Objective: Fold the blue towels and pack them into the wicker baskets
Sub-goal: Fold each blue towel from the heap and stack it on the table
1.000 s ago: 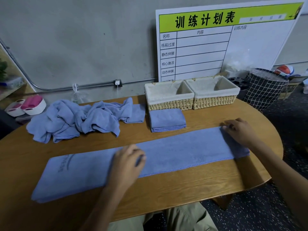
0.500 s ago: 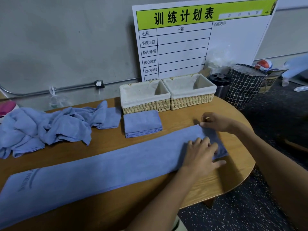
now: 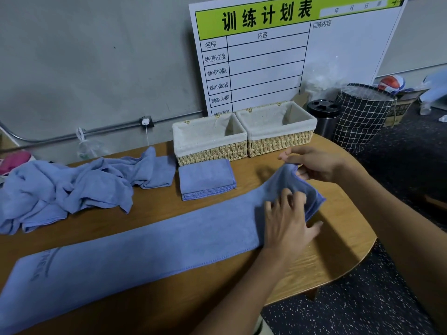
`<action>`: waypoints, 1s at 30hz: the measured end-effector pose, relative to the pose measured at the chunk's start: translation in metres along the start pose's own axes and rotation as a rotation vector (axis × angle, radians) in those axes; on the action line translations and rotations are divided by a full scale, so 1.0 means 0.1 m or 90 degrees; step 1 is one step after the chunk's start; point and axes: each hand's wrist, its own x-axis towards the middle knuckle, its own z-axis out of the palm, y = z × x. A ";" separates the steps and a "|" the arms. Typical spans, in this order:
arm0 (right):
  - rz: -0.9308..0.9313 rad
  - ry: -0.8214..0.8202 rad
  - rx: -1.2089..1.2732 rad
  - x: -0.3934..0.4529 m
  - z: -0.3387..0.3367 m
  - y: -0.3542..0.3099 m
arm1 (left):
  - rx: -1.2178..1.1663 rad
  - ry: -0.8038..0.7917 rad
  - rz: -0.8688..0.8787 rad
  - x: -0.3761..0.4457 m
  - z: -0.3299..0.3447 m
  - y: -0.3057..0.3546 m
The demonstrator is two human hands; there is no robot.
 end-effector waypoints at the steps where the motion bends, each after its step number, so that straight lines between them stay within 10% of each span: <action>1: 0.010 -0.017 0.031 -0.01 0.03 -0.04 | -0.018 0.015 -0.029 0.00 0.00 -0.01; 23: -0.046 -0.166 0.190 -0.12 0.02 0.11 | -0.523 0.241 -0.195 -0.07 -0.17 -0.16; 30: -0.215 -0.089 -0.031 0.03 0.36 -0.05 | -0.502 0.308 -0.157 -0.24 -0.49 -0.48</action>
